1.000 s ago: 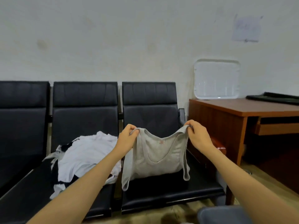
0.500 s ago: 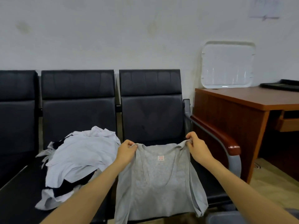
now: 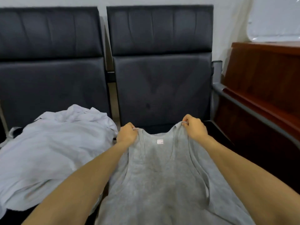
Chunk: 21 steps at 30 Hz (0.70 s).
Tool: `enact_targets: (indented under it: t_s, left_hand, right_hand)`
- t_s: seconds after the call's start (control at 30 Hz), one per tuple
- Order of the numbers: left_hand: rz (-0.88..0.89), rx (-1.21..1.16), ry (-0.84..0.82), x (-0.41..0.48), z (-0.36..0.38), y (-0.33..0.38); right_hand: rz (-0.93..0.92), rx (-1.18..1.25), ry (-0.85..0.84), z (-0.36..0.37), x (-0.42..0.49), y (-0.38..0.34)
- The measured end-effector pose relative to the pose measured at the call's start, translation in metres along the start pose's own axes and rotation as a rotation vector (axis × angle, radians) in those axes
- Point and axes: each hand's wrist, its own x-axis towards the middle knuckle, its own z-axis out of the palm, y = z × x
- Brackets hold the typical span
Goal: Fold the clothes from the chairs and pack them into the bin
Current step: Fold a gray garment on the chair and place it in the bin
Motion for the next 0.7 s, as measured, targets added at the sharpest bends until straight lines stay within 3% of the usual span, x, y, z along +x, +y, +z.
enact_targets:
  t_s: [0.13, 0.3, 0.43, 0.53, 0.7]
  left_hand:
    - [0.031, 0.101, -0.023, 0.008, 0.031, -0.024]
    - [0.035, 0.092, -0.029, 0.014, 0.033, -0.029]
    - [0.014, 0.1, -0.101, 0.001, 0.023, -0.024]
    - [0.093, 0.184, -0.135, -0.026, 0.01, -0.024]
    - [0.147, 0.109, -0.198, -0.091, -0.023, -0.035]
  right_hand:
    - [0.058, -0.101, -0.021, 0.049, 0.003, 0.019]
    - [0.15, -0.106, -0.086, 0.06, 0.006, 0.022]
    - [0.092, -0.044, -0.119, 0.049, -0.003, 0.02]
    - [0.048, 0.084, -0.089, 0.035, -0.029, 0.025]
    - [-0.05, 0.065, -0.153, 0.011, -0.095, 0.038]
